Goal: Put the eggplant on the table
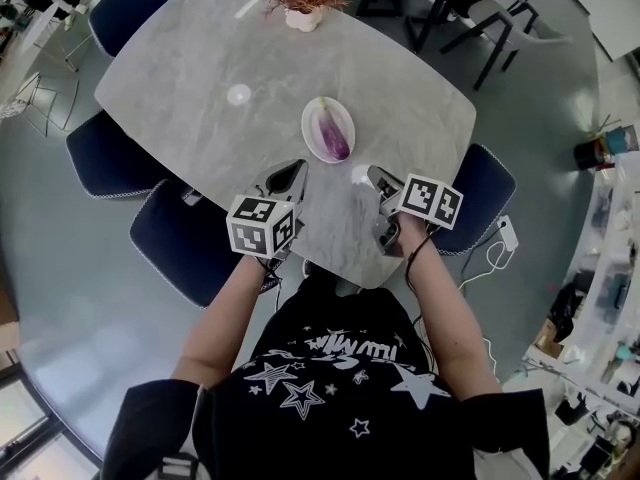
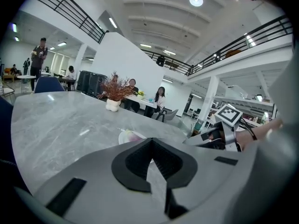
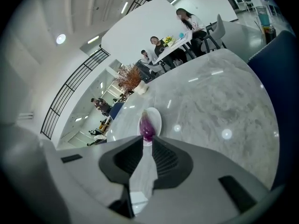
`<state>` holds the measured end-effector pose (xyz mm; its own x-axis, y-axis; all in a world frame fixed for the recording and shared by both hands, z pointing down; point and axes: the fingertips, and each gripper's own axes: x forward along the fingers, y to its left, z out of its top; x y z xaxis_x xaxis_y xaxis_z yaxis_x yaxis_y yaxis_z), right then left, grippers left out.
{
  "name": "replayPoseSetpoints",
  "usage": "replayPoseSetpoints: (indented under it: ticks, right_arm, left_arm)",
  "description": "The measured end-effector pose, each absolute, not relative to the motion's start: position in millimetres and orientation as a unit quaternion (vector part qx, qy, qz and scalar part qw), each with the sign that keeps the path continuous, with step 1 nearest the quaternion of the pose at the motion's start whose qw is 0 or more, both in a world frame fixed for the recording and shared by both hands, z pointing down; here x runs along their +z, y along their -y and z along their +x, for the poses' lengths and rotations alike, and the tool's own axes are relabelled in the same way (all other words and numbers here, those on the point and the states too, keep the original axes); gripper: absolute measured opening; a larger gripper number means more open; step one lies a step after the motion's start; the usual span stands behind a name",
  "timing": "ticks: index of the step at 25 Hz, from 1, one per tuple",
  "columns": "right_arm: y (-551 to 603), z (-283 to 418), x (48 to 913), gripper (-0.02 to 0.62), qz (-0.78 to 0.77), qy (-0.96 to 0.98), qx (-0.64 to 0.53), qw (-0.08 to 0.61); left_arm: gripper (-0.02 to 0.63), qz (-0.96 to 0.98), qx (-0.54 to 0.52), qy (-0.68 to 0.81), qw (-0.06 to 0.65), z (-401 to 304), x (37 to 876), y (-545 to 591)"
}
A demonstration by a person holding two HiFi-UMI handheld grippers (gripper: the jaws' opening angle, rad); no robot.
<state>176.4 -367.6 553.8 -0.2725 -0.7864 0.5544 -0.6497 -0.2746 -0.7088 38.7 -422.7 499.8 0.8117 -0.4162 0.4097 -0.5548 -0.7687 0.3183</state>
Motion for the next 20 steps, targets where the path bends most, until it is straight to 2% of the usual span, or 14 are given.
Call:
replayPoseSetpoints:
  ticks: [8,15,20]
  right_arm:
    - [360,159,544,0.066,-0.567,-0.647,-0.508,0.039]
    - [295,151,530,0.066,-0.532,-0.664,-0.52,0.075]
    - [240,159,516,0.064,-0.52,-0.687,-0.504,0.061]
  left_arm:
    - [0.008,0.918,0.151,0.292,0.223,31,498,396]
    - [0.008,0.914,0.151,0.308,0.218,35,490,322]
    - [0.008,0.913,0.146,0.319,0.207,50,479,262]
